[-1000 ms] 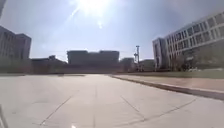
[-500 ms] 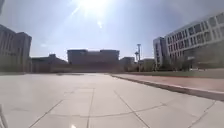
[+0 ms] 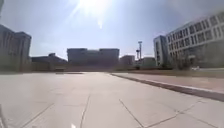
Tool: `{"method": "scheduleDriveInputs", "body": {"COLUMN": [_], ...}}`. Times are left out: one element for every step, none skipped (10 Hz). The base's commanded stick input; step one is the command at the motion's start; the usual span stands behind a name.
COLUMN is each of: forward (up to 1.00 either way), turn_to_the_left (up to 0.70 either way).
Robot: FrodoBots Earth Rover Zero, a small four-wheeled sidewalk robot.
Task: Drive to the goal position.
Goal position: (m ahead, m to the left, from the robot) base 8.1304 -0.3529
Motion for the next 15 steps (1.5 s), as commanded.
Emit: {"method": "scheduleDriveInputs", "body": {"forward": [1.00,1.00,1.00,1.00,1.00,1.00,1.00,1.00,1.00,1.00,1.00,1.00,1.00,1.00,1.00], "turn_to_the_left": [0.05,0.05,0.05,0.05,0.05,0.05,0.05,0.05,0.05,0.05,0.05,0.05,0.05,0.05,0.05]}}
